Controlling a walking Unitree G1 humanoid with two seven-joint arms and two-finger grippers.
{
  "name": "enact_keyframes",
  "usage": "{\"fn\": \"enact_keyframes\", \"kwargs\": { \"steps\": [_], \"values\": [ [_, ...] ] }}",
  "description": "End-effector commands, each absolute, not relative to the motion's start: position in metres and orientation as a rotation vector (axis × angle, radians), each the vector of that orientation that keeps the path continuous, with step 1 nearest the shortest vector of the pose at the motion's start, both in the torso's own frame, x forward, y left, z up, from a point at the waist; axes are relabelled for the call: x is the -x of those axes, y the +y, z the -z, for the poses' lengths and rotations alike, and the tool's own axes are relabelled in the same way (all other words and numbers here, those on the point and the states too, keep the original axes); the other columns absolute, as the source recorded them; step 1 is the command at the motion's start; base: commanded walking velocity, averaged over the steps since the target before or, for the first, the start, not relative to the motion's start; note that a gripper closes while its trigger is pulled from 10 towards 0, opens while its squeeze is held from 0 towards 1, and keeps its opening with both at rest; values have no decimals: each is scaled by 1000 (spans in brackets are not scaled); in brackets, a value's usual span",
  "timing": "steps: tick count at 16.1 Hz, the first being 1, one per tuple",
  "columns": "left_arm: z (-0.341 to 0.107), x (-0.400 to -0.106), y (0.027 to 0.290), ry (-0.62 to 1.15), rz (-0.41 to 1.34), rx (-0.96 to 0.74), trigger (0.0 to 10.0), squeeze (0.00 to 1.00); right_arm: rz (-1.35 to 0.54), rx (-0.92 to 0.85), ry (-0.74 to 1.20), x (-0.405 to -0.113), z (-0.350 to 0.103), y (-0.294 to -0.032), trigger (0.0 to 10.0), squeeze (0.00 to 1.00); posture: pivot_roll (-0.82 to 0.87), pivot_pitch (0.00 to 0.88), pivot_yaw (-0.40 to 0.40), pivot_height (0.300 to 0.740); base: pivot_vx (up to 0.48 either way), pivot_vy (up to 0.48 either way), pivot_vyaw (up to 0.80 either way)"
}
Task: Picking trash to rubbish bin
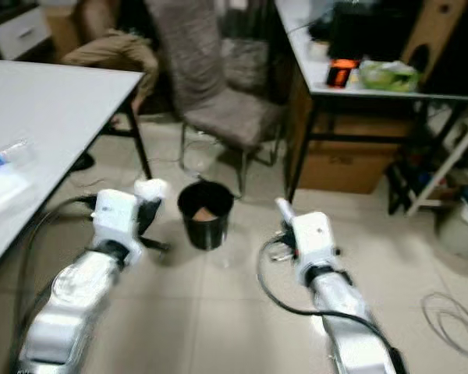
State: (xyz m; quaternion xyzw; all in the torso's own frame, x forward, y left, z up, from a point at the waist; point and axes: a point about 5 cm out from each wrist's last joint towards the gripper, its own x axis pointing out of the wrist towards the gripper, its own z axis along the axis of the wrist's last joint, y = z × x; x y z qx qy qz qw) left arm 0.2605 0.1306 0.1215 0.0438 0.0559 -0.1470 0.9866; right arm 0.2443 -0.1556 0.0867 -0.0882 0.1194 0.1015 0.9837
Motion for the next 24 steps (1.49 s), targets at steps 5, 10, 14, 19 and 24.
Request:
{"fn": "enact_keyframes", "kwargs": {
  "steps": [5,10,14,19,24],
  "values": [
    [-122,-261,138,103,276,-113,10000,0,-207,149,205,-249,-91,-151,10000,0,-159,0,-19,740,431,0,0],
    [-120,-262,137,110,279,-113,10000,0,-225,143,205,-251,-89,-146,10000,0,-161,0,-16,740,431,0,0],
    [-113,-262,135,130,285,-116,10000,0,-238,153,200,-253,-89,-144,10000,0,-165,0,-9,740,430,0,0],
    [-109,-261,135,140,273,-116,10000,0,-260,166,212,-253,-87,-144,10000,0,-170,6,-26,740,428,0,0],
    [-109,-262,134,140,277,-117,10000,0,-297,181,220,-253,-84,-137,10000,0,-171,1,-15,740,424,0,0]
  ]
}}
